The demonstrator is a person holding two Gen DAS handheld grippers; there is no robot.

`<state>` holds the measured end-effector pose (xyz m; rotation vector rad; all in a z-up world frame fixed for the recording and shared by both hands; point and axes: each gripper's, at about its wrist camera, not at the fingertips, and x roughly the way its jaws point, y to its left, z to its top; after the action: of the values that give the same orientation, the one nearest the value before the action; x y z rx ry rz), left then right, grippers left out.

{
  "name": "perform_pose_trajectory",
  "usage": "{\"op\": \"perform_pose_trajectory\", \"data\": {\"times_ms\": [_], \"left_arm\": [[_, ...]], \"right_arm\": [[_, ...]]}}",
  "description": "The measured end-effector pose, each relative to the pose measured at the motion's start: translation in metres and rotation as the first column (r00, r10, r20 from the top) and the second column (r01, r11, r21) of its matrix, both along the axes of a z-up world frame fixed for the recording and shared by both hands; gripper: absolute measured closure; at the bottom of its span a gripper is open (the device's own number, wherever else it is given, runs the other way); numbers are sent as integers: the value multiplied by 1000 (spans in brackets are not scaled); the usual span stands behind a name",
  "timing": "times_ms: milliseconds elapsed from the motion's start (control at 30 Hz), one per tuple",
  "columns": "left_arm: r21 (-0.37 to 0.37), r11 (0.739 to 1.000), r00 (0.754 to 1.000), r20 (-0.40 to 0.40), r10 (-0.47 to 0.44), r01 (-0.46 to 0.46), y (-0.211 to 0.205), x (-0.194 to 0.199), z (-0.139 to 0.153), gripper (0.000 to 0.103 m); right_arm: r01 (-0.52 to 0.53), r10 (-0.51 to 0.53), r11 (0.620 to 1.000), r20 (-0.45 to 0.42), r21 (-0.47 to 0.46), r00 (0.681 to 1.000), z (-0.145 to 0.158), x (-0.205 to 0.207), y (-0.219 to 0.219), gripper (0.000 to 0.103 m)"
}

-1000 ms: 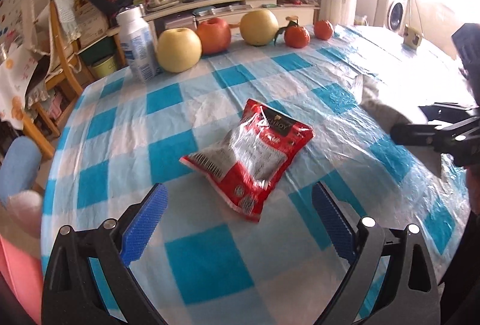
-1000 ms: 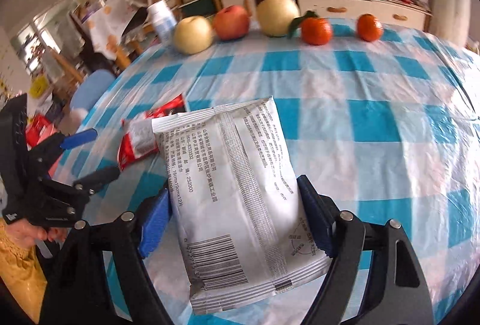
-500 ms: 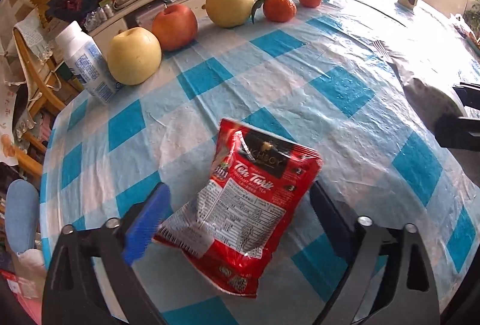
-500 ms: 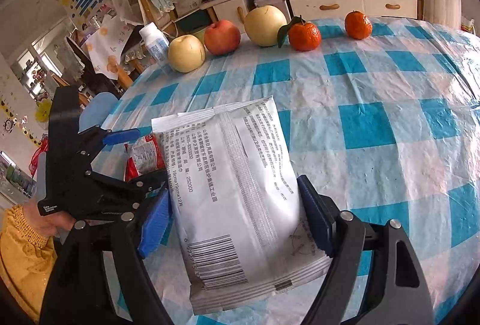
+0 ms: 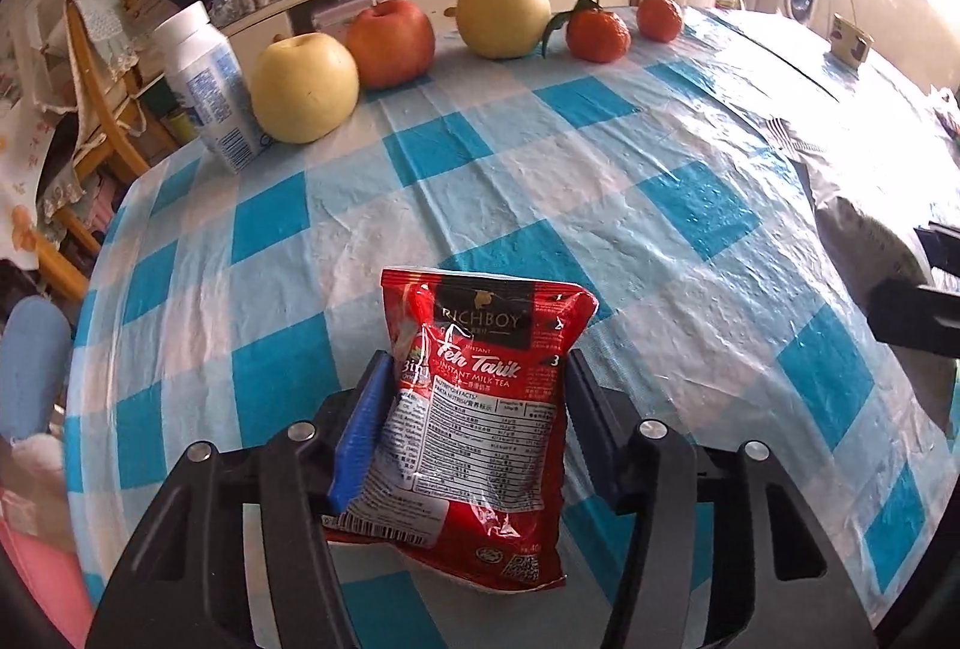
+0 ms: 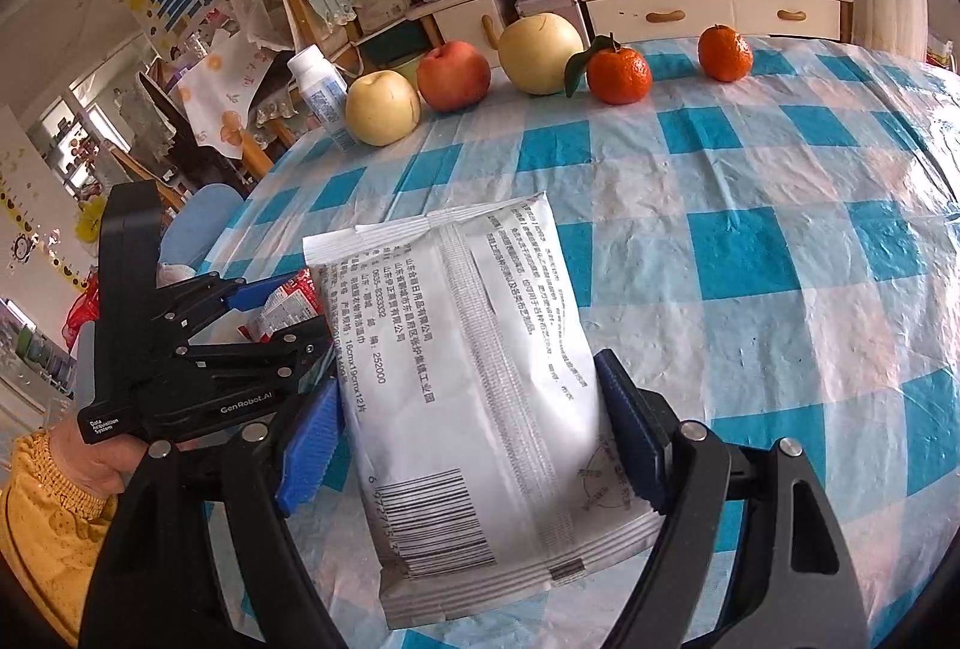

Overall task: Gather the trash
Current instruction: 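Grasp the red Teh Tarik packet with the left tool while the right tool holds its bag, then carry the red packet and white bag to the pink bucket and release both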

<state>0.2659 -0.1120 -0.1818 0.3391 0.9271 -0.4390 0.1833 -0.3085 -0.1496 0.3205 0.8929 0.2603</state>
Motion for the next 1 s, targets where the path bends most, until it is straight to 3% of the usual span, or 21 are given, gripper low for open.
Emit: {"op": "perform_pose_trajectory", "data": {"times_ms": [533, 1000], "left_arm": [[-101, 979, 984, -21, 175, -177, 46, -29, 5, 51], [-218, 927, 948, 16, 316, -306, 104, -46, 24, 53]], "right_arm": [[-26, 26, 1000, 8, 9, 1000, 1, -1, 8, 24], [-73, 73, 997, -13, 20, 997, -6, -1, 26, 24]]}}
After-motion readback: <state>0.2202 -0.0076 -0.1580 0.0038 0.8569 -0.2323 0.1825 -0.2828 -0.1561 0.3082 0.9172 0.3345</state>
